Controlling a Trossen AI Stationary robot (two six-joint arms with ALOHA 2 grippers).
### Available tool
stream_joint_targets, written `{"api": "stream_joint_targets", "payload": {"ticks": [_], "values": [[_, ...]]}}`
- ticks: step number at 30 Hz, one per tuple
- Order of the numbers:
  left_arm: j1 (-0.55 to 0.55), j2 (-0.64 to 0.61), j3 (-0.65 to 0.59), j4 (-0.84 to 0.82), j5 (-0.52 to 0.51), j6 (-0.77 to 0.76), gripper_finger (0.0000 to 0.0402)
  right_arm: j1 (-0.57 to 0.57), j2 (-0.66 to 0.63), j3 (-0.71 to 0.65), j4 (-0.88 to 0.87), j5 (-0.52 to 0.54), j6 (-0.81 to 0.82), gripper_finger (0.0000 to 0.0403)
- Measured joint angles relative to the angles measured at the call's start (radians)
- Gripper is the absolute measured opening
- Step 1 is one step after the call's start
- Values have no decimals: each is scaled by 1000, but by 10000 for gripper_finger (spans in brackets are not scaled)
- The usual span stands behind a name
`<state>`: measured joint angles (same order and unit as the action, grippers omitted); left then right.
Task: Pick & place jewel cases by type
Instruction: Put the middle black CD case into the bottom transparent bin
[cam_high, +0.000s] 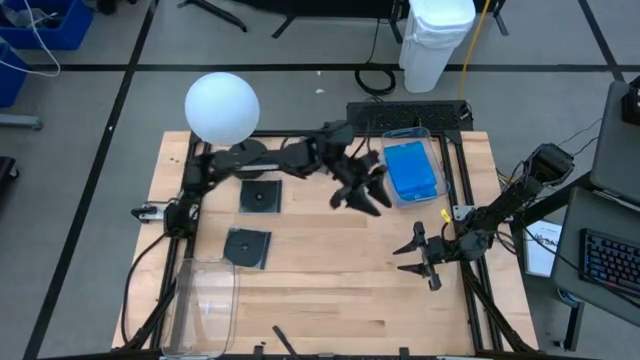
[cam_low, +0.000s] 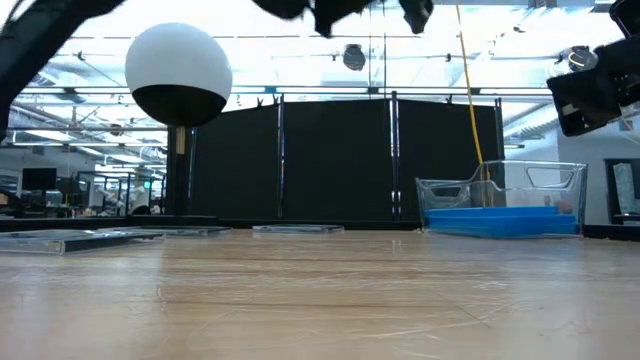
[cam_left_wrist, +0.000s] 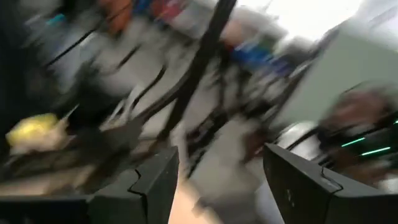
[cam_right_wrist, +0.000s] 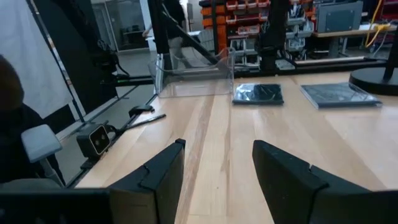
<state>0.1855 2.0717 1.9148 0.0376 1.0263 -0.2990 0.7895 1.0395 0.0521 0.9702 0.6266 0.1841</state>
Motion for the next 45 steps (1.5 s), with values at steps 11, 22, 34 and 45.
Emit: {"api": "stream_joint_targets", "payload": {"ticks": [11,22,34,45], "values": [[-232,-314,-81,-856,-1128,353,237,-3,-44,0,6,0,-69,183],[-373,-748,-789,-345,-1171,238,237,-3,-50,0,43,4,-99,183],[-378,-1190,-1486,266,-1220,80,237,-68,-49,0,53,5,-88,183],[-377,-1471,-1794,389,-1271,94,237,-215,-49,0,60,2,-27,183]]}}
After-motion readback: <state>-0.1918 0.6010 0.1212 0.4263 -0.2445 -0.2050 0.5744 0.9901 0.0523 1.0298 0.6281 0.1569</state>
